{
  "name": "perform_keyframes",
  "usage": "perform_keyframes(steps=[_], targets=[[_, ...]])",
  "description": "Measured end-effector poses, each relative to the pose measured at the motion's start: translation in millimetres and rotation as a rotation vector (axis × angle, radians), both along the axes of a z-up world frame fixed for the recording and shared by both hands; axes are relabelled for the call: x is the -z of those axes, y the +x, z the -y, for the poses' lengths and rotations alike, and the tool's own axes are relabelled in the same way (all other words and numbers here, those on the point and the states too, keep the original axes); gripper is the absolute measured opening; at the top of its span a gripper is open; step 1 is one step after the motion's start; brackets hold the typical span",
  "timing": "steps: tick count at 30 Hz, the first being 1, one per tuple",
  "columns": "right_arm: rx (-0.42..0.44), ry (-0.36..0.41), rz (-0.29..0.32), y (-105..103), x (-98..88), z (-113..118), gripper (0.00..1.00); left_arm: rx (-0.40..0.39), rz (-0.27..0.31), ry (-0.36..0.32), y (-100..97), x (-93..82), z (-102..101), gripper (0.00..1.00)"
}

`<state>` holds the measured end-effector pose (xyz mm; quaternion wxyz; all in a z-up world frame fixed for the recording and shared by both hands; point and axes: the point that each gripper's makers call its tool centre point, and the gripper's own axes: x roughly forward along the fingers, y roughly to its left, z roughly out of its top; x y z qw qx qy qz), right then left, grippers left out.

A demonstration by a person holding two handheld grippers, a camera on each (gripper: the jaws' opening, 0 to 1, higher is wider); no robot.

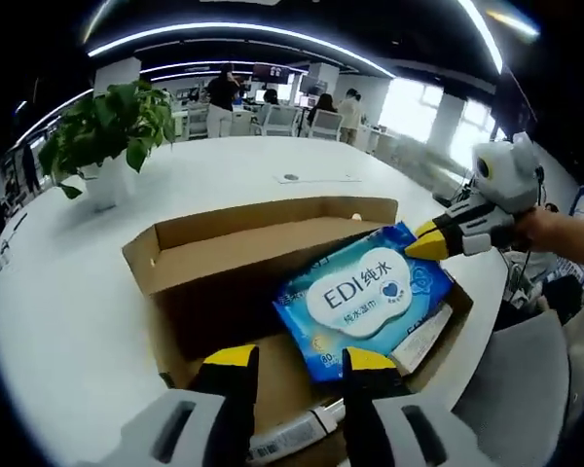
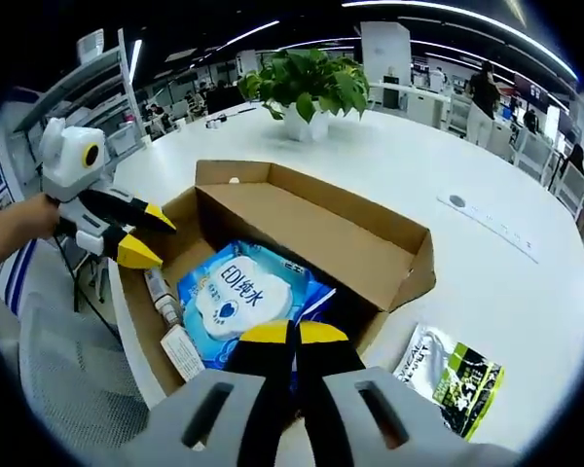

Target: Operate the shoe box by opening the lid, removing the specified soft item, and placing it in the target area until the item is outside and the box remains undamaged.

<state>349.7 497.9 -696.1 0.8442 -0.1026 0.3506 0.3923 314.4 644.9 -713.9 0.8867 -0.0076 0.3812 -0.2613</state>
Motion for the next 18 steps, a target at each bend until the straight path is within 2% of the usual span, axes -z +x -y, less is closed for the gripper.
perform_keyframes(steps=[2,7,9,15,17,18], targets=[[-0.002,-0.007,0.007,0.6,0.1,2.8,0.00,0.004,-0.010,-0.002,1.5,4.8,2.7,0.32],[0.001,-0.015,0.014,0.5,0.0,8.7,0.00,0.022,-0.105,-0.067,3.9,23.3,21.4,0.30],[0.002,-0.019,0.020,-0.1,0.1,11.0,0.00,0.026,-0.112,-0.079,7.4,27.4,24.3,0.30],[0.007,-0.031,0.032,-1.9,-0.1,20.2,0.00,0.028,-0.182,-0.134,8.3,39.2,34.7,0.26],[0.013,-0.029,0.031,-2.0,-0.2,23.3,0.00,0.027,-0.195,-0.173,8.3,37.4,40.2,0.25],[0.018,-0.027,0.030,-1.8,-0.2,25.3,0.00,0.013,-0.215,-0.216,8.9,36.1,44.3,0.24]])
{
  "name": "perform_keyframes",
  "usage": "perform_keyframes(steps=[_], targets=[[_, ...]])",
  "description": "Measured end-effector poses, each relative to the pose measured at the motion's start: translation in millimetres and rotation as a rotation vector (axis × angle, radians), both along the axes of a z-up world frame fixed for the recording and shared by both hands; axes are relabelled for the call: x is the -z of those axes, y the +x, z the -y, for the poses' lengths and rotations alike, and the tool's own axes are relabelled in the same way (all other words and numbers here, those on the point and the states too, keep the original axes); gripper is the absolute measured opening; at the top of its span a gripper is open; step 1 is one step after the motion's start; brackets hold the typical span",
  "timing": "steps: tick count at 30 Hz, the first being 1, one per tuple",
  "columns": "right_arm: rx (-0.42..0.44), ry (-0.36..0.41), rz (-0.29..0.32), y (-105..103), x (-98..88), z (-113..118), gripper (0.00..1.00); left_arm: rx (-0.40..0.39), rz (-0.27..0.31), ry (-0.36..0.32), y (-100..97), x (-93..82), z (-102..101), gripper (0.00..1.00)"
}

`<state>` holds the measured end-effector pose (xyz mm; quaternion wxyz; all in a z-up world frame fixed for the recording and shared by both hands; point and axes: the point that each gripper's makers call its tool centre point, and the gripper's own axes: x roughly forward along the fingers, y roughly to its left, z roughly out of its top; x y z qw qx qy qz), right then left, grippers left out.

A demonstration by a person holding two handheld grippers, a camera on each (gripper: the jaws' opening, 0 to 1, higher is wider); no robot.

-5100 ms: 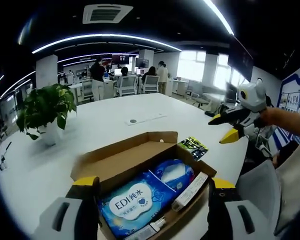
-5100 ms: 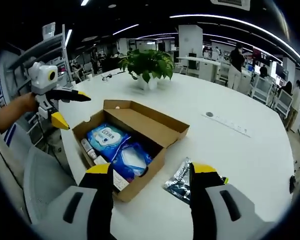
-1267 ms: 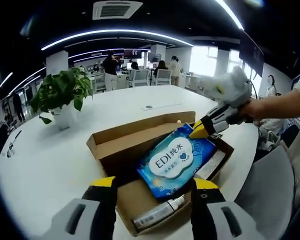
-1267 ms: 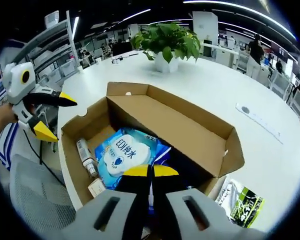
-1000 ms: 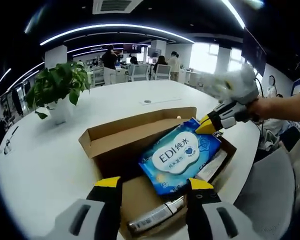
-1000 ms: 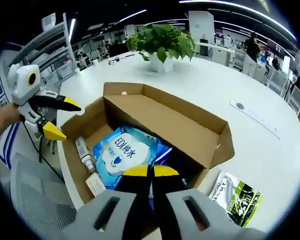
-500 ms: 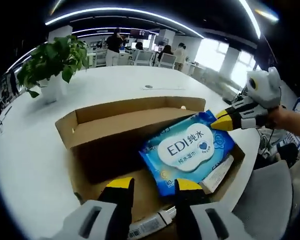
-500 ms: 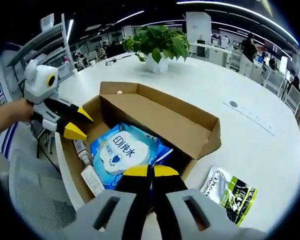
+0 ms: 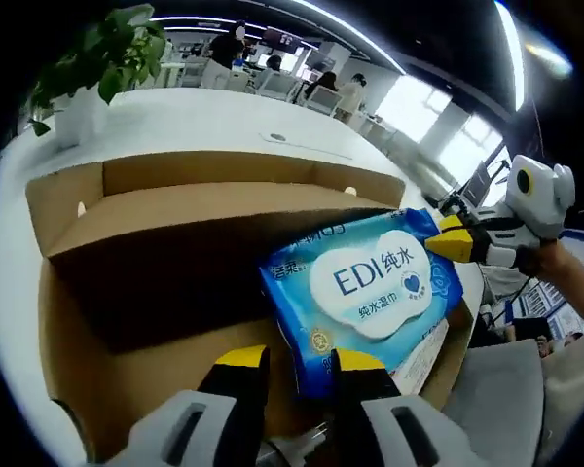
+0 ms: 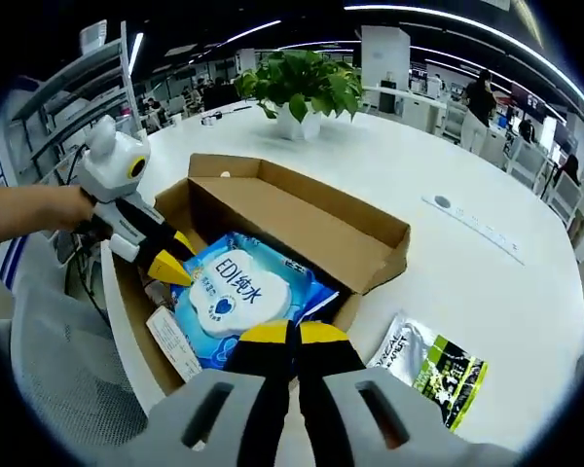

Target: Operate the shoe box by opening the lid, removing the specified soft item, and placing it in the target area until the item is outside and the box remains undamaged.

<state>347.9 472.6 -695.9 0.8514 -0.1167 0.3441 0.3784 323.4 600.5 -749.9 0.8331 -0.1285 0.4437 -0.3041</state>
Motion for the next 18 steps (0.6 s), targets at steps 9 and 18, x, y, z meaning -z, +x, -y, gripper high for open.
perform_keyframes(steps=[9,18], targets=[[0.037,0.030,-0.015,-2.8,-1.5,4.9,0.00,-0.052,-0.040,-0.089,3.1,-2.6,8.6,0.06],[0.062,0.064,-0.015,-5.5,-7.5,5.4,0.00,-0.076,-0.031,-0.070,-2.6,-17.3,6.7,0.01]])
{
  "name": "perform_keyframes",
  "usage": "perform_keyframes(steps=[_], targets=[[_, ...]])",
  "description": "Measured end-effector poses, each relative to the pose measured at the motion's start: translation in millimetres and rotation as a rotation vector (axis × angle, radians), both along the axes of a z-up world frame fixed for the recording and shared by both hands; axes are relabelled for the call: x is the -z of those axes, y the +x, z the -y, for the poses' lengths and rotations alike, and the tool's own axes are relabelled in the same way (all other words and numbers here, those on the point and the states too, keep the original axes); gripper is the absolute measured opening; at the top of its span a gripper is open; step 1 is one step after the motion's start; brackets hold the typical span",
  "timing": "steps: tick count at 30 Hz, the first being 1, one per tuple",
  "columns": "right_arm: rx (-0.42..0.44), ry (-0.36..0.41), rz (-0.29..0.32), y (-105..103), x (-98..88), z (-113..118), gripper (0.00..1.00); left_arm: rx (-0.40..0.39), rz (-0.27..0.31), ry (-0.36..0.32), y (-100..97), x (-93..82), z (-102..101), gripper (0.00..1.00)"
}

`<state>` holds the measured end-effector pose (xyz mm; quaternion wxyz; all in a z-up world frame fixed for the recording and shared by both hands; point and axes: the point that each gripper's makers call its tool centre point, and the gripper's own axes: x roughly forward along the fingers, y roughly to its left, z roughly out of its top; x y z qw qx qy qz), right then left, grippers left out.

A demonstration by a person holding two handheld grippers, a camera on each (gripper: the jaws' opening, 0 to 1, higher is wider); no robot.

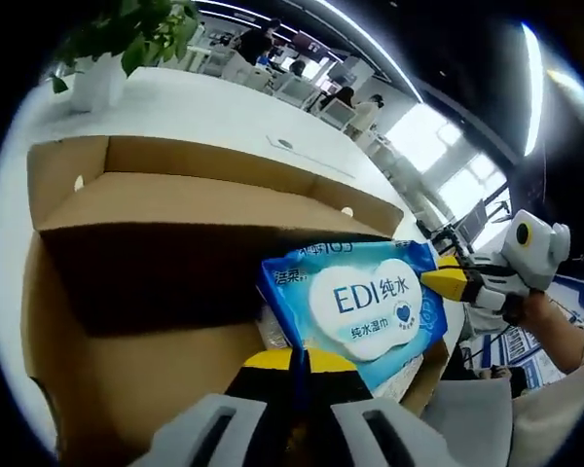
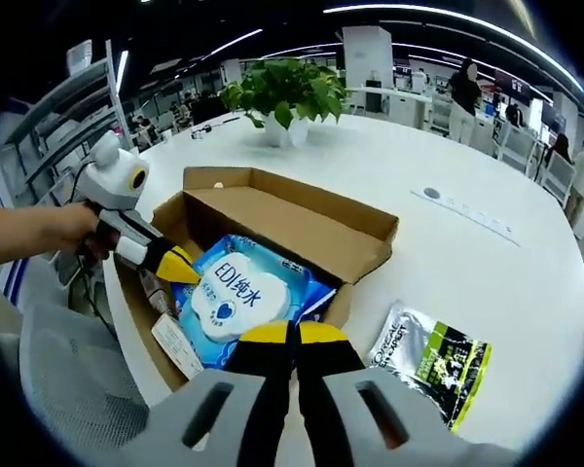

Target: Operate the shoe box by opening the lid, removing the specified soft item, and placing it in the target area until the item is outside and the box remains undamaged.

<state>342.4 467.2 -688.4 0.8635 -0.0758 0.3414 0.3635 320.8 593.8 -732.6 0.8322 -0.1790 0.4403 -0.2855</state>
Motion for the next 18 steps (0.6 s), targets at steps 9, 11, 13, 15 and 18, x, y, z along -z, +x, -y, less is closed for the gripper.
perform_keyframes(steps=[9,11,13,15,18], targets=[[0.039,0.081,-0.019,-2.4,-11.1,-0.3,0.00,-0.035,0.066,0.028,-4.6,-28.0,-4.3,0.00],[0.043,0.087,-0.022,-3.0,-11.9,-0.3,0.00,-0.034,0.074,0.035,-8.0,-33.7,-2.2,0.00],[0.048,0.098,-0.022,-3.3,-14.1,0.5,0.00,-0.031,0.085,0.043,-10.5,-39.2,-1.4,0.00],[0.054,0.113,-0.025,-3.5,-16.8,1.5,0.00,-0.032,0.090,0.040,-10.5,-43.5,-2.7,0.00],[0.078,0.157,-0.039,-3.4,-24.4,3.6,0.00,-0.034,0.102,0.038,-12.8,-55.0,-0.6,0.00]])
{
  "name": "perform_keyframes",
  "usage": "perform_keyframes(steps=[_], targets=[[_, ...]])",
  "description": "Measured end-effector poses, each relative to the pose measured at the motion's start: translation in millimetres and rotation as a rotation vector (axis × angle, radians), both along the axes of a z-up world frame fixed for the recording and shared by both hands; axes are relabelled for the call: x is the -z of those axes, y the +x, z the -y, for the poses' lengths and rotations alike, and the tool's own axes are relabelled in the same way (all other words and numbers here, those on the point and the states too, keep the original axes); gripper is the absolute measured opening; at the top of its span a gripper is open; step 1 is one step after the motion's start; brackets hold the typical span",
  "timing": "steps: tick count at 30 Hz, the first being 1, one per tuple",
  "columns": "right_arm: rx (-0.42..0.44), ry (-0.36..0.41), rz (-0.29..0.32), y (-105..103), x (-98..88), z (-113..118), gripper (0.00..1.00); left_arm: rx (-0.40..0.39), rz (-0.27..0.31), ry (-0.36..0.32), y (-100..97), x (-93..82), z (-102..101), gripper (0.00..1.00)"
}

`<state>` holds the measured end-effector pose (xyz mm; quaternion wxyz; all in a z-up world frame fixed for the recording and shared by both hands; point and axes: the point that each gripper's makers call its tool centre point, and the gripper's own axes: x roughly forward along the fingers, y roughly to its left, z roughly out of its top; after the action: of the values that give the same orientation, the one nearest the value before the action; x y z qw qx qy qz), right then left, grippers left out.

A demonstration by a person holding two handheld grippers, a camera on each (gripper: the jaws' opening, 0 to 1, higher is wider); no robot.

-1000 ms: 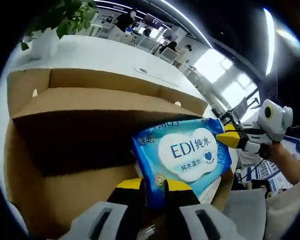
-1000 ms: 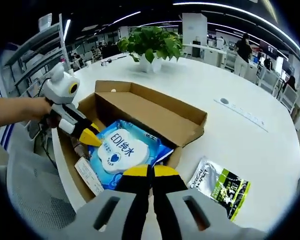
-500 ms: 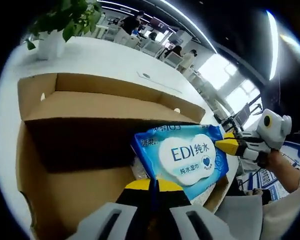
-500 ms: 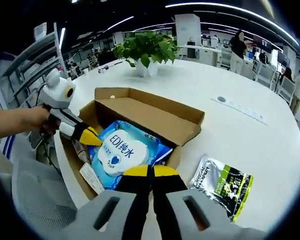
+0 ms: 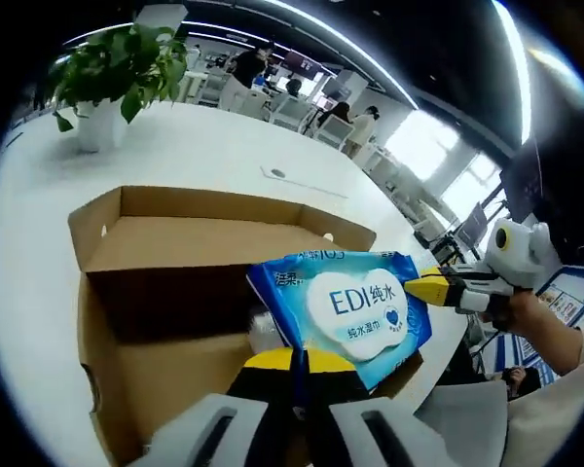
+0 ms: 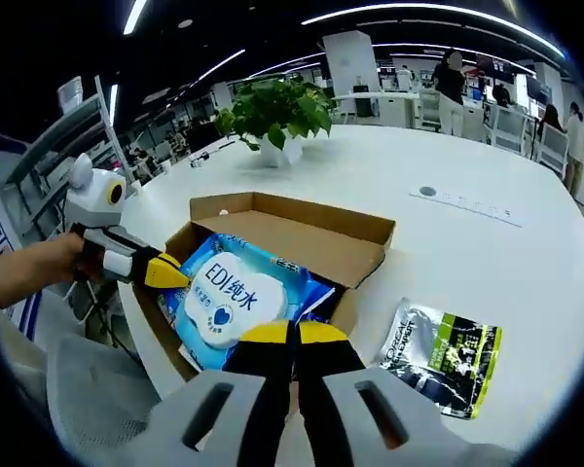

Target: Operate the shoe box by opening the lid, removing the specified soft item, and placing it in the target area until the item is outside and the box remains undamaged.

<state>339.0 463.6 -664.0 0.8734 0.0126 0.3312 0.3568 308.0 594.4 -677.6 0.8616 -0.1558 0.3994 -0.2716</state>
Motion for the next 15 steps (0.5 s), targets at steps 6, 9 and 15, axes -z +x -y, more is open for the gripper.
perform_keyframes(steps=[6,9,15], targets=[[0.017,0.027,0.004,0.8,-11.7,7.2,0.00,0.002,0.027,0.003,2.5,-17.9,6.4,0.00],[0.035,0.042,-0.001,2.3,-17.7,13.3,0.00,0.012,0.041,0.016,3.3,-25.4,13.4,0.00],[0.064,0.056,0.006,5.0,-27.7,30.8,0.00,0.028,0.063,0.011,8.0,-37.9,28.2,0.00]])
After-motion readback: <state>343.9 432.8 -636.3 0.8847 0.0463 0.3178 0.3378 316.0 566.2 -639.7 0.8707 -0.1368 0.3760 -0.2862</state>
